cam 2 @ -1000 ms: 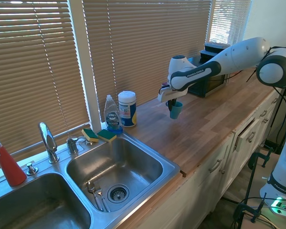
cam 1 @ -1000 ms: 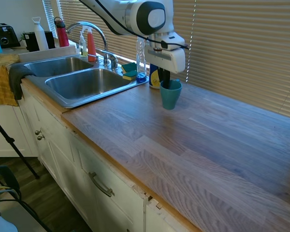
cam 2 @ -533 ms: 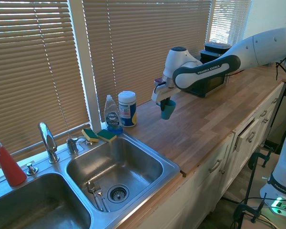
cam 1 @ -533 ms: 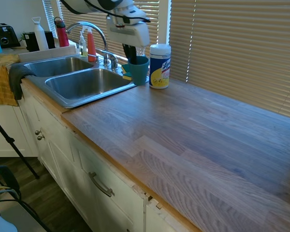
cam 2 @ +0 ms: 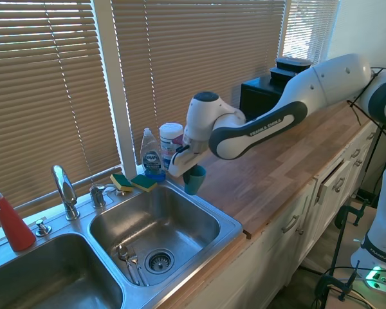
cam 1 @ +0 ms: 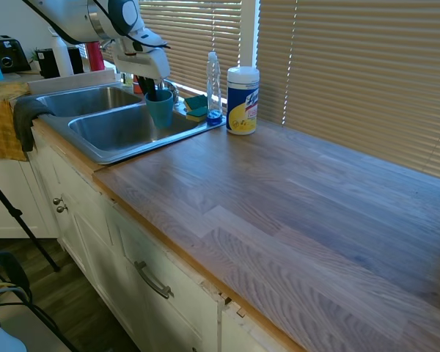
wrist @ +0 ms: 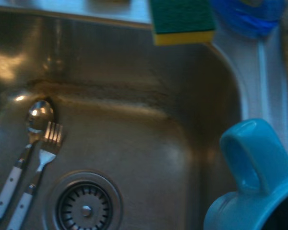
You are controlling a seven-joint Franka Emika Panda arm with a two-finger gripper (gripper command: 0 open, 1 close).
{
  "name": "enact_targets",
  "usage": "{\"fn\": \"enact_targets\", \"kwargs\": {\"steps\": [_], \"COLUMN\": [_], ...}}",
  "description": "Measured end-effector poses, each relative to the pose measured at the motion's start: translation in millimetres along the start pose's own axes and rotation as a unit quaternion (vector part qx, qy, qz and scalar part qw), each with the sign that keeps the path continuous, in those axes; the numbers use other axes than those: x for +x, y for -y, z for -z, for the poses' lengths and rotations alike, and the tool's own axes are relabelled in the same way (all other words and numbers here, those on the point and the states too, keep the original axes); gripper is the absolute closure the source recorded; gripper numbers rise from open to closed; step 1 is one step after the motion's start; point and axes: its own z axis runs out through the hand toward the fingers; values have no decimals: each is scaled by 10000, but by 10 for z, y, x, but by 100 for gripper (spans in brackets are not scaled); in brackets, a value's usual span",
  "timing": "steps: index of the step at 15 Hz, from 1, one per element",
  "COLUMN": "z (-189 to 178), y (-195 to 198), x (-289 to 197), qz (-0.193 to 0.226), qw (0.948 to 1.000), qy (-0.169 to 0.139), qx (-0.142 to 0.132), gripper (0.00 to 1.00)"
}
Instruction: Put the mug in the sink
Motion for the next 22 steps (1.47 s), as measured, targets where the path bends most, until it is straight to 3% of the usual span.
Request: {"fn": "enact_targets", "kwargs": {"steps": [2, 5, 11, 15, 16, 22], "z": [-237, -789, -1962, -2383, -2403, -2403], "y": [342, 592, 678, 696, 715, 754], "x": [-243, -459, -586, -549, -540, -498], "qz": [62, 42, -110, -235, -249, -308], "qw": [10000, 9997, 9970, 9956, 9955, 9950], "qy": [-26, 27, 150, 184, 178, 183], "qx": [-17, -253, -753, -884, -900, -929], "gripper": [100, 100, 100, 100, 0, 0]}}
